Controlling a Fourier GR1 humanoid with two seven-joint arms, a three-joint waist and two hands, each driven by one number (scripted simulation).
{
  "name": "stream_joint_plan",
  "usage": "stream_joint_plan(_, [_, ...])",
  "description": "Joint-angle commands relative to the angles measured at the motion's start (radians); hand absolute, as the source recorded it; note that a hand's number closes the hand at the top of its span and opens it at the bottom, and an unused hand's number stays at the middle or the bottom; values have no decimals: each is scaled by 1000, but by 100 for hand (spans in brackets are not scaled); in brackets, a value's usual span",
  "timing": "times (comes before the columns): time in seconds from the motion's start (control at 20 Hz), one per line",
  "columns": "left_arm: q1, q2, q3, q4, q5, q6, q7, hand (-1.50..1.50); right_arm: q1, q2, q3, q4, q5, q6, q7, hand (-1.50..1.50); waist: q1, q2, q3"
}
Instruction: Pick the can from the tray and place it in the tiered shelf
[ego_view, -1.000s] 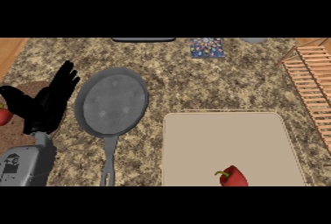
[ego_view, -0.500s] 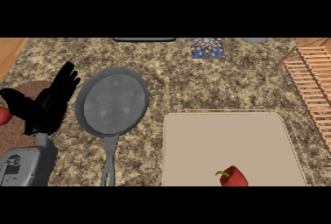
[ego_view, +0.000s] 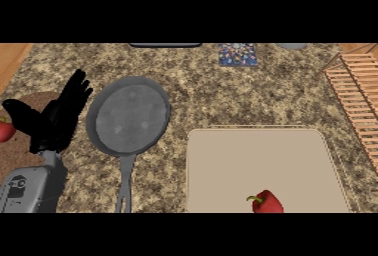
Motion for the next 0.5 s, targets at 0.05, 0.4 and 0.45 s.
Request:
stream_joint_plan(0.05, [-41,-2,-10,8,-2,-7,22,0,-77,-36,-19,235,16,-191,-195,-150,10,3,1])
stream_joint_plan(0.4, [3,24,33,7,14,-31,8,0,8,-147,-135,156,-182,-75,-203,-150,-5,-3,-1])
stream_joint_plan(0.45, [39,9,4,-107,4,-4,69,0,0,-174,-167,221,-237,-28,-214,-150,-1,-4,0])
